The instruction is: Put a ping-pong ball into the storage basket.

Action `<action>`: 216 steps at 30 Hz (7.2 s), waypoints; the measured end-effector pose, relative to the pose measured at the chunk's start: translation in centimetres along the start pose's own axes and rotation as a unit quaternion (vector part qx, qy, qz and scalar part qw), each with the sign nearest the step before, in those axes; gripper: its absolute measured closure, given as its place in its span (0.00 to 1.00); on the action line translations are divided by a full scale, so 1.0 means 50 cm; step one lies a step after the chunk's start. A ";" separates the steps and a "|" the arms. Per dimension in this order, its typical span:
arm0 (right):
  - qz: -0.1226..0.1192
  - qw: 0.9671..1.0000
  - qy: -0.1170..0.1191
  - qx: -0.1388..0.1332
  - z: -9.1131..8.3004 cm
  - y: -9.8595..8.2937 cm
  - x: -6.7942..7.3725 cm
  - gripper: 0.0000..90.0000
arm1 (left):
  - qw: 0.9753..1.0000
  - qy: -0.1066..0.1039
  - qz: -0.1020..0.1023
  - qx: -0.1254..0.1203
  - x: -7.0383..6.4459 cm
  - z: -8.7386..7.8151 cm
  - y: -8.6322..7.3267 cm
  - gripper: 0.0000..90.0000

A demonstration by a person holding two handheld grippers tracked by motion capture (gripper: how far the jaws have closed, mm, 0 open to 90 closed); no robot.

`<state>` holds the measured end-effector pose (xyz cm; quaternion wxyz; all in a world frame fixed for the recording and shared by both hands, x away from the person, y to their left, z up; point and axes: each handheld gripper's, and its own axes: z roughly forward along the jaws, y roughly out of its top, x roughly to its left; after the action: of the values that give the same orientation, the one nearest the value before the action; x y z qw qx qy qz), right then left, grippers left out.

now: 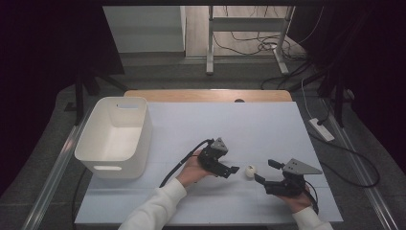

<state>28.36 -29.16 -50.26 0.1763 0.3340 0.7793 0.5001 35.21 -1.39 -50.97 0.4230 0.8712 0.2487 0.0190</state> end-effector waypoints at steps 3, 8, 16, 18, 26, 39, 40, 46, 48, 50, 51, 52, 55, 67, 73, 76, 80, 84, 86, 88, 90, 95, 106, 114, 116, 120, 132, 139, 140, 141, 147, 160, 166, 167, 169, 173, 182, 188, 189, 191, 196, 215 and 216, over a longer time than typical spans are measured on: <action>0.000 1.000 0.000 0.001 0.000 0.000 0.000 0.21 | 1.000 -0.002 0.004 0.002 -0.003 0.005 0.003 0.20; 0.000 1.000 0.000 -0.002 -0.001 0.001 0.000 0.21 | 1.000 -0.008 0.008 0.002 -0.011 0.014 0.006 0.20; 0.001 1.000 -0.001 -0.005 -0.003 0.003 -0.001 0.21 | 1.000 -0.016 0.013 0.004 -0.021 0.029 0.011 0.20; 0.003 1.000 -0.002 -0.006 -0.004 0.004 -0.001 0.21 | 1.000 -0.018 0.014 0.006 -0.022 0.030 0.011 0.20; 0.004 1.000 -0.002 -0.007 -0.002 0.004 0.001 0.21 | 1.000 -0.024 0.016 0.008 -0.029 0.043 0.013 0.20; 0.005 1.000 -0.002 -0.009 -0.004 0.006 0.001 0.21 | 0.999 -0.030 0.027 0.016 -0.043 0.067 0.025 0.20; 0.006 1.000 -0.002 -0.009 -0.004 0.006 0.001 0.21 | 0.999 -0.028 0.031 0.020 -0.043 0.068 0.026 0.20; 0.005 1.000 0.000 -0.010 -0.003 0.006 0.002 0.21 | 0.999 -0.031 0.030 0.023 -0.048 0.081 0.032 0.20; 0.005 1.000 -0.001 -0.009 -0.004 0.006 0.002 0.21 | 0.999 -0.029 0.032 0.024 -0.048 0.084 0.033 0.20; 0.005 1.000 -0.001 -0.009 -0.004 0.006 0.002 0.21 | 0.998 -0.030 0.036 0.029 -0.049 0.088 0.034 0.20; 0.005 1.000 0.000 -0.010 -0.003 0.006 0.002 0.21 | 0.998 -0.030 0.036 0.029 -0.049 0.088 0.034 0.20; 0.005 1.000 0.000 -0.010 -0.003 0.006 0.002 0.21 | 0.998 -0.031 0.037 0.030 -0.049 0.089 0.034 0.20; 0.005 1.000 -0.001 -0.010 -0.003 0.006 0.002 0.21 | 0.998 -0.032 0.036 0.031 -0.051 0.095 0.034 0.20; 0.005 1.000 0.000 -0.008 -0.002 0.005 0.002 0.21 | 0.998 -0.041 0.036 0.037 -0.055 0.122 0.041 0.25; 0.003 1.000 0.000 -0.007 -0.003 0.005 0.001 0.21 | 0.998 -0.043 0.037 0.042 -0.057 0.129 0.041 0.37; 0.002 1.000 0.000 -0.008 -0.004 0.005 0.001 0.21 | 0.998 -0.047 0.030 0.040 -0.055 0.129 0.042 0.48; 0.002 1.000 -0.001 -0.008 -0.004 0.005 0.001 0.21 | 0.998 -0.049 0.020 0.040 -0.052 0.129 0.043 0.56; 0.002 1.000 -0.001 -0.008 -0.003 0.004 0.002 0.21 | 0.998 -0.047 0.023 0.041 -0.053 0.128 0.043 0.56; 0.001 1.000 -0.001 -0.008 -0.003 0.004 0.002 0.21 | 0.998 -0.047 0.023 0.041 -0.053 0.128 0.043 0.57; 0.002 1.000 -0.001 -0.008 -0.004 0.004 0.002 0.21 | 0.998 -0.045 0.024 0.041 -0.053 0.127 0.043 0.57; 0.002 1.000 -0.001 -0.008 -0.004 0.004 0.002 0.21 | 0.998 -0.045 0.024 0.040 -0.053 0.126 0.043 0.57; 0.001 1.000 -0.001 -0.008 -0.004 0.004 0.002 0.21 | 0.998 -0.046 0.024 0.035 -0.056 0.121 0.045 0.57; 0.000 1.000 -0.002 -0.008 -0.004 0.004 0.002 0.21 | 0.998 -0.041 0.028 0.031 -0.057 0.112 0.047 0.57; 0.000 1.000 -0.002 -0.008 -0.004 0.003 0.001 0.21 | 0.999 -0.038 0.029 0.026 -0.057 0.100 0.049 0.57; 0.000 1.000 -0.002 -0.008 -0.004 0.004 0.001 0.21 | 0.999 -0.038 0.029 0.025 -0.056 0.096 0.049 0.57; 0.000 1.000 -0.001 -0.008 -0.004 0.003 0.001 0.21 | 0.999 -0.034 0.027 0.022 -0.053 0.089 0.048 0.57; 0.000 1.000 -0.001 -0.008 -0.004 0.003 0.001 0.21 | 0.999 -0.024 0.021 0.018 -0.045 0.070 0.043 0.57; 0.001 1.000 -0.001 -0.007 -0.003 0.003 0.001 0.21 | 1.000 -0.017 0.015 0.010 -0.039 0.050 0.041 0.57; 0.001 1.000 -0.002 -0.006 -0.003 0.003 0.002 0.21 | 1.000 -0.018 0.017 0.010 -0.038 0.047 0.042 0.57; 0.001 1.000 -0.002 -0.006 -0.003 0.003 0.001 0.21 | 1.000 -0.018 0.018 0.007 -0.038 0.044 0.042 0.57; 0.001 1.000 -0.002 -0.007 -0.003 0.003 0.001 0.21 | 1.000 -0.013 0.020 0.001 -0.037 0.031 0.038 0.57; -0.001 1.000 -0.002 -0.003 -0.002 0.003 0.002 0.21 | 1.000 -0.004 0.011 -0.016 -0.027 -0.003 0.028 0.56; -0.001 1.000 -0.003 -0.002 0.000 0.003 0.002 0.21 | 1.000 -0.001 0.009 -0.025 -0.024 -0.019 0.028 0.56; -0.001 1.000 -0.003 -0.002 0.000 0.003 0.002 0.21 | 1.000 -0.002 0.007 -0.027 -0.024 -0.021 0.027 0.56; 0.000 1.000 -0.003 -0.001 0.000 0.003 0.002 0.21 | 1.000 -0.002 0.005 -0.028 -0.022 -0.022 0.026 0.56; 0.000 1.000 -0.003 -0.001 0.000 0.002 0.002 0.21 | 1.000 -0.002 0.004 -0.029 -0.022 -0.025 0.026 0.56; -0.001 1.000 -0.003 0.001 0.000 0.001 0.001 0.21 | 0.999 -0.004 0.004 -0.037 -0.022 -0.034 0.025 0.56; -0.001 1.000 -0.002 0.002 0.001 0.001 0.001 0.21 | 0.999 -0.002 0.002 -0.042 -0.019 -0.044 0.022 0.56; -0.001 1.000 -0.002 0.002 0.001 0.001 0.001 0.21 | 0.999 -0.001 0.001 -0.042 -0.018 -0.046 0.022 0.56; -0.002 1.000 -0.003 0.002 0.001 0.000 0.001 0.21 | 0.999 -0.001 0.000 -0.045 -0.016 -0.051 0.021 0.56; -0.002 1.000 -0.004 0.001 0.000 0.000 0.001 0.21 | 0.999 0.005 -0.006 -0.050 -0.012 -0.063 0.017 0.56; -0.001 1.000 -0.004 0.003 0.001 0.000 0.001 0.21 | 0.997 0.027 -0.014 -0.067 0.002 -0.109 0.014 0.56; 0.000 1.000 -0.005 0.002 0.001 0.000 0.001 0.21 | 0.997 0.027 -0.014 -0.067 0.002 -0.110 0.014 0.56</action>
<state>28.35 -29.08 -50.28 0.1793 0.3364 0.7796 0.4969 34.27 2.30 -46.95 0.4739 0.8362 0.2708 0.0534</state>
